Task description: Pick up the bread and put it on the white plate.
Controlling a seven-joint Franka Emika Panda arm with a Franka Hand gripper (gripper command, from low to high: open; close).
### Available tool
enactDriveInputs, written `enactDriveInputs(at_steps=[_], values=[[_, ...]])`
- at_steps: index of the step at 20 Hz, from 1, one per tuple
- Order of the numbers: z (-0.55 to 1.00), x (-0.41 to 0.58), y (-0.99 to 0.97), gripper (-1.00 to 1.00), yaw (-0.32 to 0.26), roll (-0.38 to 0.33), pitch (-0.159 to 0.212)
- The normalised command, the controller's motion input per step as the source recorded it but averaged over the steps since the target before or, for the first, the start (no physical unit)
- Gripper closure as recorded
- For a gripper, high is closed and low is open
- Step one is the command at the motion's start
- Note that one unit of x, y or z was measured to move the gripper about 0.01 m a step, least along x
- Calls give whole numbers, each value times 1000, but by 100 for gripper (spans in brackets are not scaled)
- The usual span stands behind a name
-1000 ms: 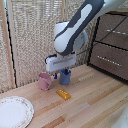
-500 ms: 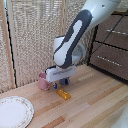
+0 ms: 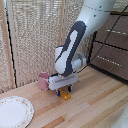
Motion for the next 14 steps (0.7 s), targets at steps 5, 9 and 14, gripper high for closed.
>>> enactDriveInputs(at_steps=[5, 9, 14], values=[[0, 0, 7, 100, 22, -15, 62], [11, 0, 61, 100, 0, -10, 27], [225, -66, 195, 100, -3, -21, 4]])
